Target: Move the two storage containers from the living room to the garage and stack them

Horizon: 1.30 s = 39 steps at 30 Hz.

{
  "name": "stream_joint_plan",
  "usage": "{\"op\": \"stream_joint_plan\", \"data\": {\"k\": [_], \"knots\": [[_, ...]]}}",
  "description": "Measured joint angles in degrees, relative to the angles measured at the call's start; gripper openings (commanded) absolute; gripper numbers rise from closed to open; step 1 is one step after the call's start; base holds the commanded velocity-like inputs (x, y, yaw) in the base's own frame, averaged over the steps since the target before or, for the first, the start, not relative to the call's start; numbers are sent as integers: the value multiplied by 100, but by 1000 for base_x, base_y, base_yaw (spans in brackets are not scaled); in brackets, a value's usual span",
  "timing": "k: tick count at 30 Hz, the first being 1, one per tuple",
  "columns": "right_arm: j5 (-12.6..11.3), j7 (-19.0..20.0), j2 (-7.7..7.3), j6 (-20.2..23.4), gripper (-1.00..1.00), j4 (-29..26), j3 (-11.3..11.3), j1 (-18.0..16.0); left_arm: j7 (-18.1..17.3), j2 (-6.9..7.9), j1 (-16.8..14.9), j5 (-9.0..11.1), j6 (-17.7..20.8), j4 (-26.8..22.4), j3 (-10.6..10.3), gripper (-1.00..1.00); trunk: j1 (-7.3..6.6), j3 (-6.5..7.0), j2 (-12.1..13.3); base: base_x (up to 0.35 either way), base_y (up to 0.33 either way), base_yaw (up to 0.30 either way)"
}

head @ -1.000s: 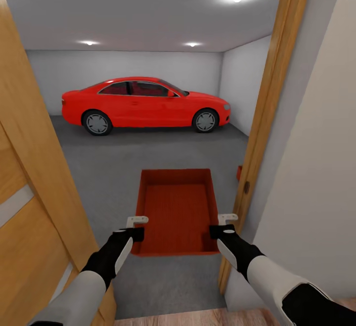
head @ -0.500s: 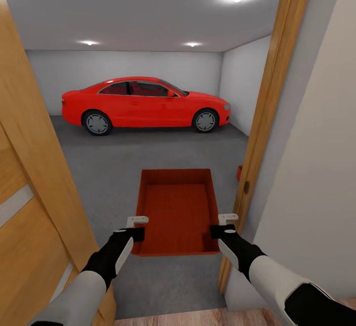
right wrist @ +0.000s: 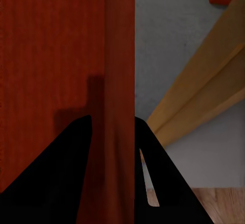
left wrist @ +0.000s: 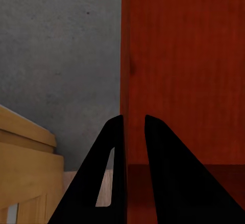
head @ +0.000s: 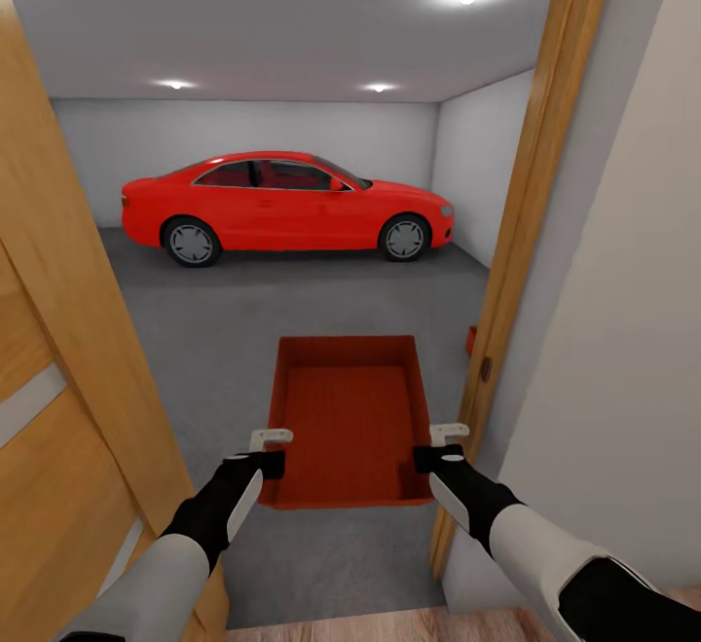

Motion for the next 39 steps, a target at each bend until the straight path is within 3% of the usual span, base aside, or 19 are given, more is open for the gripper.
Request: {"op": "stream_joint_plan", "data": {"k": [16,27,39], "knots": [[-68,-66,-39,-5,-100,-152,59,1,7,-4,1,-23,1,-128,5,-100,0,-1,0,28,31,3],[-67,-66,-41,-6,-100,-159,58,1,9,-3,2,-20,1,-138,2,-100,0,-1,0,0,0,204],[-66,-66,-41,-5,-100,-155,57,2,9,-6,0,-26,-1,-130,4,-100,-2,-1,0,42,0,26]]}}
